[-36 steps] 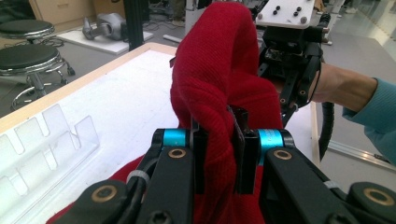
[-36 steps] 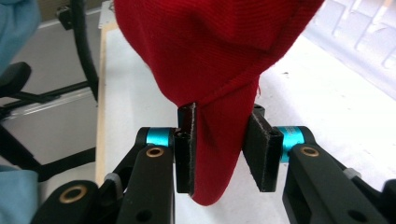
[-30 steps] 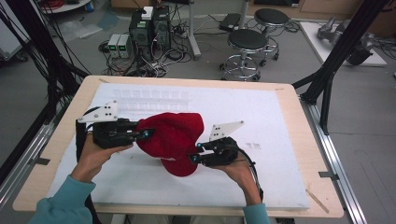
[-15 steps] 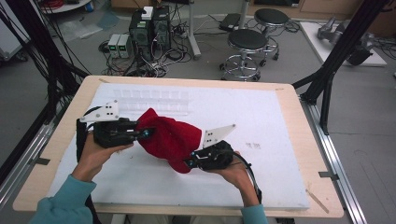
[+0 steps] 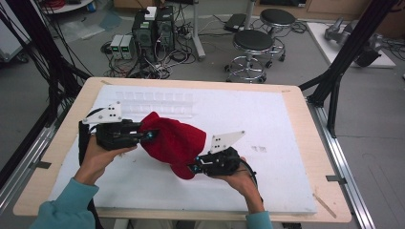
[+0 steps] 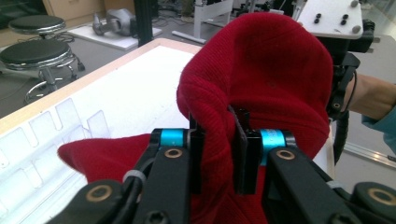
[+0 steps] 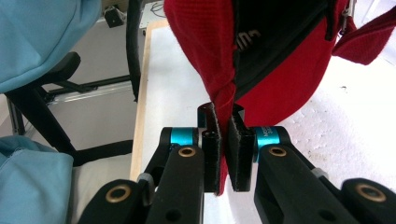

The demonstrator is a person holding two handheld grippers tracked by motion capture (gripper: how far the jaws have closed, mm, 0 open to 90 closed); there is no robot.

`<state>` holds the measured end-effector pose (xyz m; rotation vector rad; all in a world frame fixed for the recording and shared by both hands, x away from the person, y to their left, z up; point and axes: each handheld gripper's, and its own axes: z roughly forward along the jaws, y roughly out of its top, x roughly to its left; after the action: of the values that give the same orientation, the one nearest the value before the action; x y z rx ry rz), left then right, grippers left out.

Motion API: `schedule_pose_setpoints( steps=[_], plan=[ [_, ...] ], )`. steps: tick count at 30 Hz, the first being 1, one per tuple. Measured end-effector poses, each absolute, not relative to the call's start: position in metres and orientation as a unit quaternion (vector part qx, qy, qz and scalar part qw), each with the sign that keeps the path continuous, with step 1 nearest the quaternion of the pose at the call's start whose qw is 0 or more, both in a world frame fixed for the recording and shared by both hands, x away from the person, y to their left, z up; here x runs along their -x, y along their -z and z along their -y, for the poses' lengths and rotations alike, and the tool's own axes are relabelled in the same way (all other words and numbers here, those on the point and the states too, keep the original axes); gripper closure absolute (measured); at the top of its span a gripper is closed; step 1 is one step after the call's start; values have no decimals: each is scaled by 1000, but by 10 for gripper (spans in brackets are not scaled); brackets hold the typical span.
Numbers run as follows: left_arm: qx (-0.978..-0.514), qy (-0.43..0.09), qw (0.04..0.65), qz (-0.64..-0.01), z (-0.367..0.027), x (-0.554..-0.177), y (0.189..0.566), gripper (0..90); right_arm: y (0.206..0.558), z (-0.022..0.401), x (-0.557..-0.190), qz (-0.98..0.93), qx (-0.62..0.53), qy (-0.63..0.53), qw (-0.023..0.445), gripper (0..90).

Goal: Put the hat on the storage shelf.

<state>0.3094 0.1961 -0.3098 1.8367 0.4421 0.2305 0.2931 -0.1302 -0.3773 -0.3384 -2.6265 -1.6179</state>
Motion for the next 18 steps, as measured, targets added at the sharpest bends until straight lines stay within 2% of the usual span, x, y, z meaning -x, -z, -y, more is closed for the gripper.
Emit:
schedule_pose_setpoints(
  steps=[2, 5, 6, 8, 11, 18],
  plan=[
    [-784, -101, 582, -192, -196, -310, 310, 749, 377, 130, -292, 846, 109, 522, 18, 860],
    [-780, -104, 583, -203, -197, -310, 309, 623, 377, 130, -291, 844, 110, 525, 14, 861],
    [-776, -114, 584, -210, -197, -310, 309, 553, 377, 130, -291, 842, 113, 527, 11, 861],
    [-768, -128, 584, -231, -198, -311, 308, 350, 377, 131, -291, 837, 119, 534, 7, 861],
    [-754, -146, 586, -257, -201, -312, 307, 119, 375, 134, -291, 831, 127, 542, -2, 860],
    [-737, -159, 609, -248, -221, -305, 311, 97, 365, 137, -290, 817, 147, 557, -31, 860]
  ],
)
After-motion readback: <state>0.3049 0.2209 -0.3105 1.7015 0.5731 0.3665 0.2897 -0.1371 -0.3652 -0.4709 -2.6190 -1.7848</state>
